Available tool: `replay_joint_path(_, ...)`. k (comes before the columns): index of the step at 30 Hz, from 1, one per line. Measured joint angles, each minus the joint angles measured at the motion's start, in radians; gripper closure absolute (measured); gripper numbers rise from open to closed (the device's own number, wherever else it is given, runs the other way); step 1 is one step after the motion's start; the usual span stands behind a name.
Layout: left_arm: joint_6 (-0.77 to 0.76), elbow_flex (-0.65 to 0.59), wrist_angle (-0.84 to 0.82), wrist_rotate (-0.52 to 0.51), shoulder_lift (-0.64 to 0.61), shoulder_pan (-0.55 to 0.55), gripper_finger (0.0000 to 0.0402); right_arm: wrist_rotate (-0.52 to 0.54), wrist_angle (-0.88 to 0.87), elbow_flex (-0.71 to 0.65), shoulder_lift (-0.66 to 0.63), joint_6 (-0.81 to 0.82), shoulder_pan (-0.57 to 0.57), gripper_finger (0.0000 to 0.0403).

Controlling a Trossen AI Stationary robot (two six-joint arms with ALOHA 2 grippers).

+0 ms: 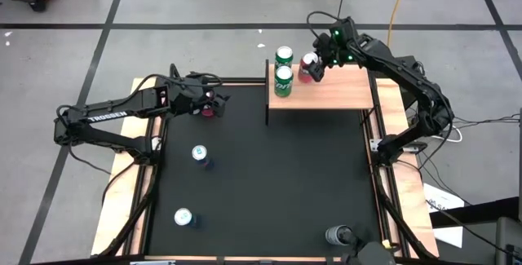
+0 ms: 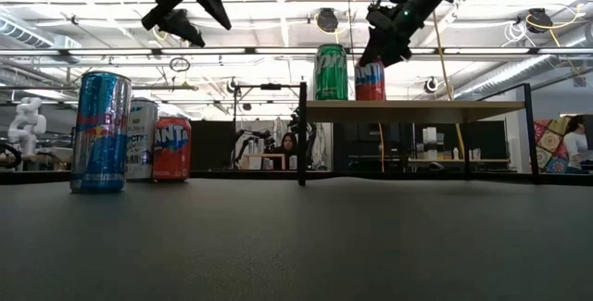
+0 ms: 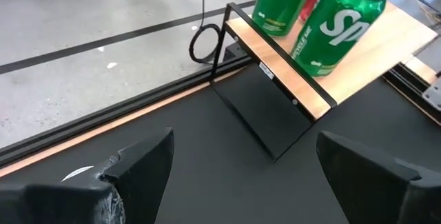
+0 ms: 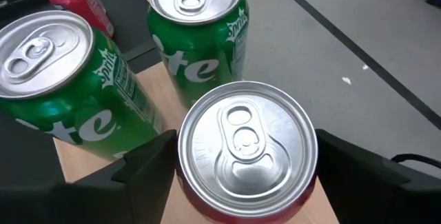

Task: Place canned beverage on shelf
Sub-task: Put the bottom orange soda can on the shelf, then put the orange soda can on the shelf aligned with the other orange soda can

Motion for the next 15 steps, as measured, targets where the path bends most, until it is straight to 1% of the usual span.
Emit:
replay_joint_path(8, -0.002, 0.000, 0.000, -0.021, 0.000, 0.000, 0.0052, 0.006, 0.034, -0.002, -0.004, -0.013, -0.007, 0.0066)
replay_joint_path(12, -0.003, 0.000, -0.011, -0.021, -0.001, 0.000, 0.0052, 0.001, 0.039, 0.012, -0.016, -0.014, -0.015, 0.0063)
replay_joint_path(15, -0.010, 0.000, -0.017, -0.024, -0.002, 0.000, 0.0052, -0.042, 0.044, 0.026, -0.024, -0.008, -0.019, 0.0063)
